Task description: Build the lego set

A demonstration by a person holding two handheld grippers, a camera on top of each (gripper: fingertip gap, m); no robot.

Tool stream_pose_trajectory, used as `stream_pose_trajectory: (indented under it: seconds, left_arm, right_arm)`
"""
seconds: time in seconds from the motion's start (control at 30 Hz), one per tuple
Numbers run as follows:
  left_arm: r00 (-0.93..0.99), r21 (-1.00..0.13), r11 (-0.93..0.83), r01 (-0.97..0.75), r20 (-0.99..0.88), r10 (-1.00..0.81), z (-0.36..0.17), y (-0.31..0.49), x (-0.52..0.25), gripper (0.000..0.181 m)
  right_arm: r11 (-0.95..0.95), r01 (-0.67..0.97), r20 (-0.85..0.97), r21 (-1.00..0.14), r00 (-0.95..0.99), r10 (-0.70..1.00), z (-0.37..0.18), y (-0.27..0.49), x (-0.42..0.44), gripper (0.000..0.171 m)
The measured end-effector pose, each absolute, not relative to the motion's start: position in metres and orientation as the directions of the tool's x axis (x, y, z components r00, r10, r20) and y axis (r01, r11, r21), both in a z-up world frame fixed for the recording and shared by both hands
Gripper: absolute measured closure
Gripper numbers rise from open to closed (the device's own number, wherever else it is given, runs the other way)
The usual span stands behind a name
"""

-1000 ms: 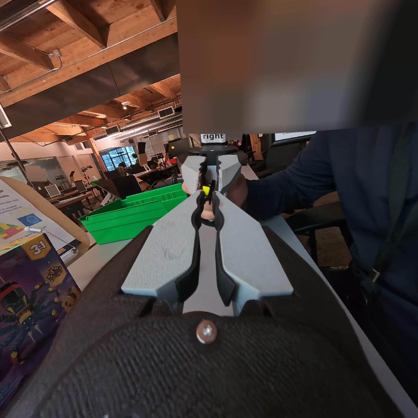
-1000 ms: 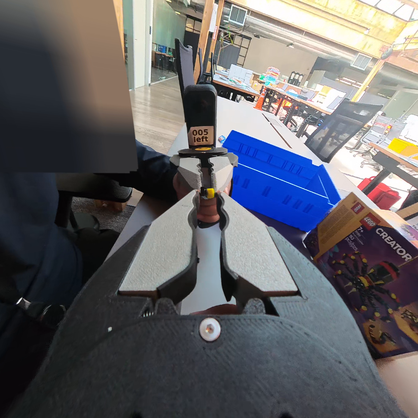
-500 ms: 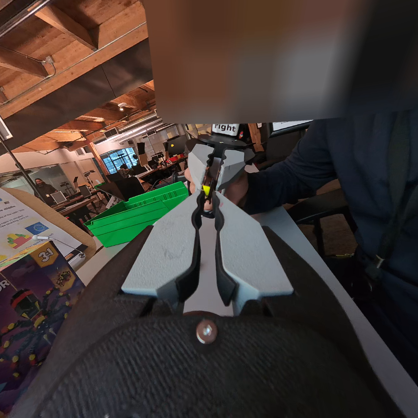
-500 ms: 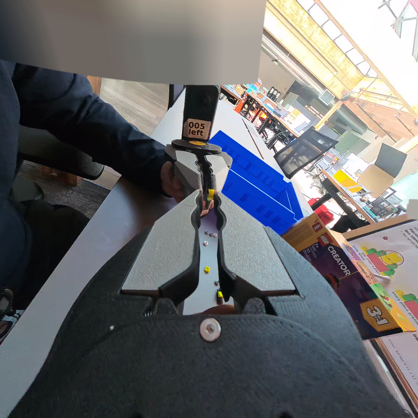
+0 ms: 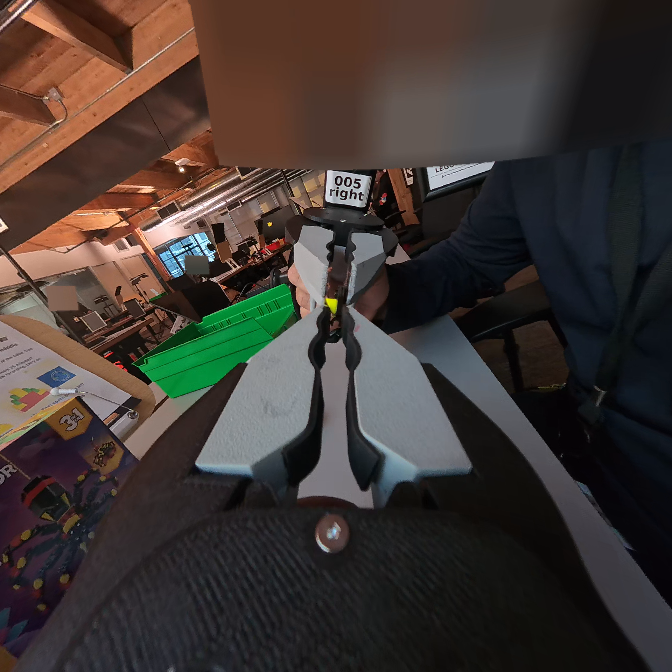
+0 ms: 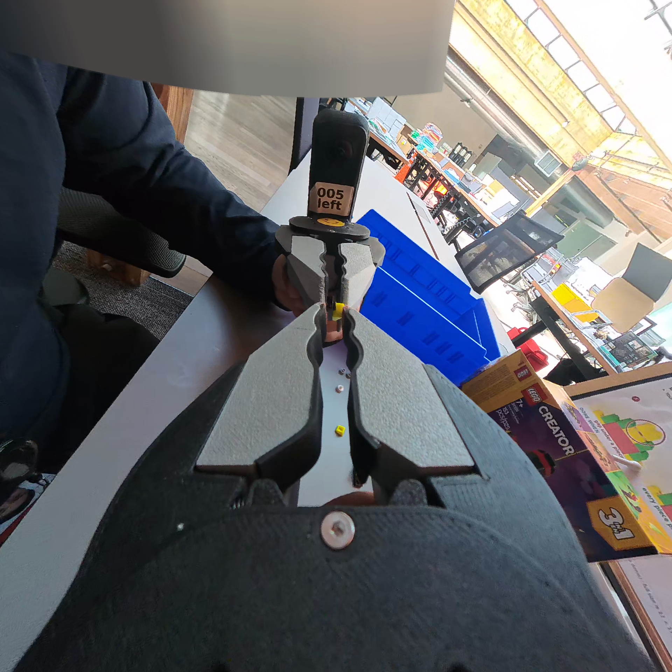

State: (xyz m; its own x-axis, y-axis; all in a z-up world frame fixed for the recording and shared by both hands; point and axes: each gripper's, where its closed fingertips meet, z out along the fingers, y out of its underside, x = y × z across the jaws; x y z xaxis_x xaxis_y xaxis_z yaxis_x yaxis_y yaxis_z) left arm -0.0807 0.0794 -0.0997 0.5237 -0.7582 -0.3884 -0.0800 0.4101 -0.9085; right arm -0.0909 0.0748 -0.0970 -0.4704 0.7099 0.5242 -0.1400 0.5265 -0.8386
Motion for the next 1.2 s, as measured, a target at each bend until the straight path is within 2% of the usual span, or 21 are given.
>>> stream_pose_trajectory:
  seconds: [0.33,0.4,0.5,0.6,0.67,0.77,0.93,1.07,1.13,1.2]
  left_arm:
    - [0.544,-0.896,0.427,-0.121,-0.420,-0.727,-0.100,0.083,-0.083,0.177]
    - [0.569,-0.885,0.431,-0.177,-0.449,-0.689,-0.103,0.088,-0.089,0.177]
    - [0.635,-0.824,0.437,-0.359,-0.559,-0.533,-0.109,0.108,-0.102,0.177]
    - [0.618,-0.731,0.303,-0.612,-0.680,-0.395,-0.138,0.135,-0.122,0.177]
    - [0.575,-0.668,0.153,-0.728,-0.717,-0.395,-0.168,0.151,-0.132,0.177]
    - [0.539,-0.605,0.000,-0.796,-0.709,-0.455,-0.203,0.162,-0.141,0.177]
    - [0.555,-0.595,-0.100,-0.798,-0.660,-0.505,-0.224,0.168,-0.142,0.176]
    - [0.572,-0.591,-0.171,-0.788,-0.602,-0.556,-0.239,0.170,-0.136,0.164]
    - [0.585,-0.591,-0.201,-0.781,-0.581,-0.566,-0.242,0.170,-0.134,0.167]
    - [0.599,-0.620,-0.192,-0.760,-0.556,-0.577,-0.239,0.169,-0.127,0.159]
  right_arm:
    - [0.541,-0.139,0.540,-0.830,-0.444,0.715,-0.098,0.077,-0.094,0.166]
    - [0.513,-0.117,0.508,-0.850,-0.437,0.742,-0.100,0.083,-0.098,0.165]
    - [0.464,-0.007,0.423,-0.886,-0.421,0.802,-0.107,0.107,-0.105,0.162]
    - [0.332,0.076,0.285,-0.940,-0.357,0.889,-0.101,0.146,-0.109,0.162]
    - [0.220,0.116,0.175,-0.969,-0.311,0.934,-0.099,0.173,-0.110,0.162]
    - [0.111,0.150,0.074,-0.982,-0.232,0.970,-0.105,0.207,-0.111,0.162]
    - [0.045,0.180,0.012,-0.983,-0.181,0.983,-0.112,0.228,-0.112,0.163]
    - [0.087,0.191,0.055,-0.978,-0.168,0.984,-0.115,0.229,-0.112,0.163]
    - [0.111,0.201,0.078,-0.973,-0.167,0.983,-0.117,0.228,-0.113,0.163]
    - [0.134,0.204,0.101,-0.970,-0.167,0.981,-0.117,0.227,-0.113,0.163]
